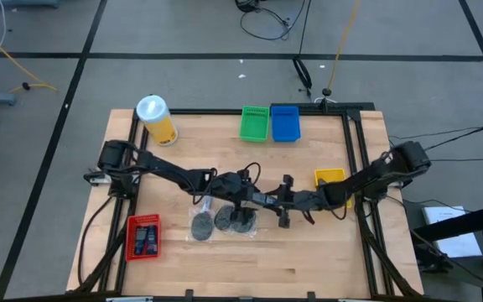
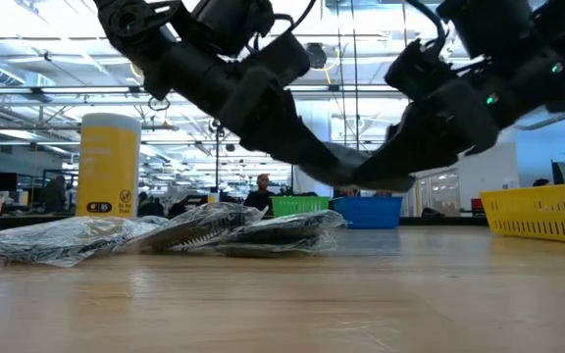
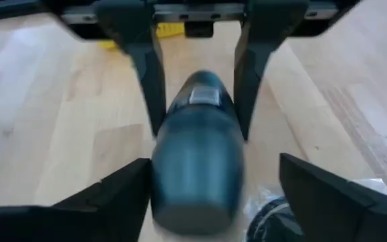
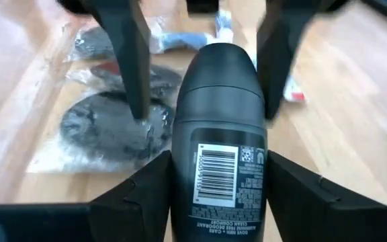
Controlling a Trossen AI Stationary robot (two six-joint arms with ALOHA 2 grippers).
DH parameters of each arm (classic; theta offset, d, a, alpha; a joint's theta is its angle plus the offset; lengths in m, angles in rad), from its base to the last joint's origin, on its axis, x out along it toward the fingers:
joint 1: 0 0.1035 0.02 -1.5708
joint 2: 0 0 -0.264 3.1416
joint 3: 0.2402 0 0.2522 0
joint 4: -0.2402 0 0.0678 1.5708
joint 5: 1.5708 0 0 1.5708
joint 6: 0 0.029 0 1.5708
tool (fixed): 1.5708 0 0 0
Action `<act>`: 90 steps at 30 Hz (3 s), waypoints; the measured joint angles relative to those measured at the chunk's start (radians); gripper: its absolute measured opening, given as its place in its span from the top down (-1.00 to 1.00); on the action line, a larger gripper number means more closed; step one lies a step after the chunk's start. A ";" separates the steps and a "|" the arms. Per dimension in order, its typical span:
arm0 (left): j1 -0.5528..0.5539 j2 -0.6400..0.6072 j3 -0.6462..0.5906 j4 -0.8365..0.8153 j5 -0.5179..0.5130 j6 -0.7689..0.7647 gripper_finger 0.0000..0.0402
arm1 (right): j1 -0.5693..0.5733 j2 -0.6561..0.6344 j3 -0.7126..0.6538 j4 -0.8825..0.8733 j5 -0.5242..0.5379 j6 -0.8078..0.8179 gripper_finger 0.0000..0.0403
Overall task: Pick & Place Travel size toiletries
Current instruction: Put the gray deodorant into the yellow basket, then put the white toothpaste into the green basket
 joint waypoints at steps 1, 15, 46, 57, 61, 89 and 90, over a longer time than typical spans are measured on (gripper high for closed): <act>-0.001 -0.018 0.000 -0.023 -0.019 -0.003 -0.65 | 0.002 -0.030 0.000 -0.061 0.007 0.030 0.05; -0.072 -0.165 0.001 -0.230 -0.312 -0.129 -0.93 | 0.037 -0.582 0.182 -1.543 0.047 0.872 0.05; -0.137 -0.163 0.001 -0.255 -0.326 -0.228 -0.79 | 0.008 -0.410 0.177 -1.813 -0.129 1.077 -0.18; -0.137 -0.163 0.000 -0.261 -0.326 -0.230 -0.80 | 0.011 -0.461 0.210 -1.822 -0.136 1.009 -0.22; -0.137 -0.163 0.000 -0.257 -0.326 -0.230 -0.77 | 0.030 -0.493 0.236 -1.701 -0.127 0.906 -0.17; -0.230 -0.248 0.000 -0.672 -0.479 -0.448 -0.39 | 0.043 -0.092 -0.277 0.474 -0.219 -0.142 -0.06; -0.233 -0.248 -0.001 -0.699 -0.488 -0.474 -0.38 | 0.043 -0.081 -0.277 0.488 -0.218 -0.141 -0.06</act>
